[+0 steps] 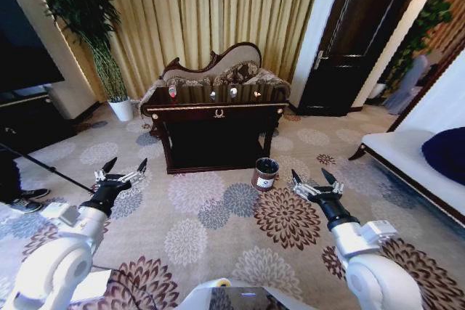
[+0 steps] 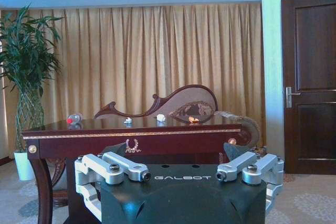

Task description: Move to the front of the table and place the trash on the table into the trash bin.

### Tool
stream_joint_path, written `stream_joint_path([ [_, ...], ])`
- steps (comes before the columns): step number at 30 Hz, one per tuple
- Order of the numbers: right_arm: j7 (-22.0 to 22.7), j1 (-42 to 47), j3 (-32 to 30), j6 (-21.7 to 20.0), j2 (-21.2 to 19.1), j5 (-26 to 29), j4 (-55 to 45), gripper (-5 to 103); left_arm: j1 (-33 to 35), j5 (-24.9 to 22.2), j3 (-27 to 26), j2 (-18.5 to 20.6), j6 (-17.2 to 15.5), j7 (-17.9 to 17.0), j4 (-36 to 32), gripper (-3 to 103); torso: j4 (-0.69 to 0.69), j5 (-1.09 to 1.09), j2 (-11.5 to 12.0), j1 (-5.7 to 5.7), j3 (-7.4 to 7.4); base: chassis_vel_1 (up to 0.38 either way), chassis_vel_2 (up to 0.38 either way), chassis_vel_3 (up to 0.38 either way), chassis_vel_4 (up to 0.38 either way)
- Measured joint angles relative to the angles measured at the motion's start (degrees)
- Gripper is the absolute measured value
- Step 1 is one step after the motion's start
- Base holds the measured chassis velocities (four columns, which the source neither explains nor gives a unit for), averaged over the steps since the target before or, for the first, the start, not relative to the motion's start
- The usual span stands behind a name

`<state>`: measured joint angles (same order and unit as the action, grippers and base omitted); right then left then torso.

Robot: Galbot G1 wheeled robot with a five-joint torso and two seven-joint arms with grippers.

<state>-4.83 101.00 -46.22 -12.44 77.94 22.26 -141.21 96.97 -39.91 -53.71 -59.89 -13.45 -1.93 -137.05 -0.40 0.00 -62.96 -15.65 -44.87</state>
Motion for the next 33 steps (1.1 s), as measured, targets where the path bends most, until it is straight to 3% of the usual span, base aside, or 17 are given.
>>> stream_joint_path([
  [33, 1.8, -0.3, 5.6, -0.7, 1.2, -3.5, 0.2, 100, 0.2, 1.2, -0.2, -1.8, -1.1, -0.7, -0.6, 100, -0.01, 0.01, 0.0, 0.0, -0.01, -0.175, 0.177, 0.175, -0.179],
])
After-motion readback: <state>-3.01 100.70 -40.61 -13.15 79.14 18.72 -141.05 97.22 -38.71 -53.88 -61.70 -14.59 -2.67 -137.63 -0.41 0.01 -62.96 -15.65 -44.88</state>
